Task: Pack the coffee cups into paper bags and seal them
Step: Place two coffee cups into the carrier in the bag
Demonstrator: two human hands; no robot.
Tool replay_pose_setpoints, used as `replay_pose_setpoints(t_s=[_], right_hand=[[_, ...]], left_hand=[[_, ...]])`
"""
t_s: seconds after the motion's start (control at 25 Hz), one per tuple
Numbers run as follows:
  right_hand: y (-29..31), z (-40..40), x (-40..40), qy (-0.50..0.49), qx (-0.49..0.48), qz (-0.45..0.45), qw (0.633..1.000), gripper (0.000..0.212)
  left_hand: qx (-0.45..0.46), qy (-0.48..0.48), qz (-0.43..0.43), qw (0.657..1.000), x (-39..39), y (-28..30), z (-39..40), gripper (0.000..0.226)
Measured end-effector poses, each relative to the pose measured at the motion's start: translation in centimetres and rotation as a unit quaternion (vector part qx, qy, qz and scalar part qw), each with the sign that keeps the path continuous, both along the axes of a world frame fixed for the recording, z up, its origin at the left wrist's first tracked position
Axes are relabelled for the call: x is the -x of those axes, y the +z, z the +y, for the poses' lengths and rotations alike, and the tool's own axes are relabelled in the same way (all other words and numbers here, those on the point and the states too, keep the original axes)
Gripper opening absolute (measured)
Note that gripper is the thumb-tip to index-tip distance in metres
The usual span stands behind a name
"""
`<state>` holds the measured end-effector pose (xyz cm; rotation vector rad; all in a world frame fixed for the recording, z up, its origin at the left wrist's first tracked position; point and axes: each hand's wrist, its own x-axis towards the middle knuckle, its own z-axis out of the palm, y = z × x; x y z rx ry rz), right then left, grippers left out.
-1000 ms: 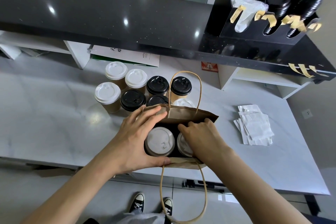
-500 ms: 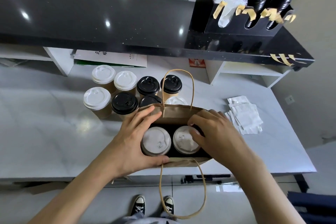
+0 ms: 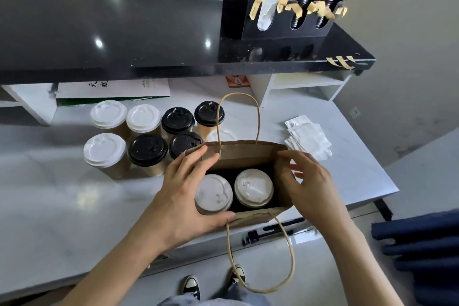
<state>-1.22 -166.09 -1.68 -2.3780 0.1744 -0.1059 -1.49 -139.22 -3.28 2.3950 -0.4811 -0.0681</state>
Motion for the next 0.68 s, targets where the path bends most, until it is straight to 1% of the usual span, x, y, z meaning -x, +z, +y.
replay_pose_setpoints(t_s=[0.24, 0.52, 0.68], right_hand=[[0.3, -2.4, 0.0, -0.026, 0.012, 0.026, 0.999, 0.033], [0.4, -7.5, -2.9, -0.013, -0.009, 0.025, 1.0, 0.032], [0.5, -12.1, -5.3, 0.023, -0.012, 0.028, 0.999, 0.028]], left_hand=[[0.004, -0.025, 0.011, 1.0, -0.5, 0.3, -2.0, 0.112], [-0.001, -0.01, 0.013, 1.0, -1.7, 0.3, -7.2, 0.109], [0.0, 0.009, 0.037, 0.999, -3.2, 0.5, -11.0, 0.109]])
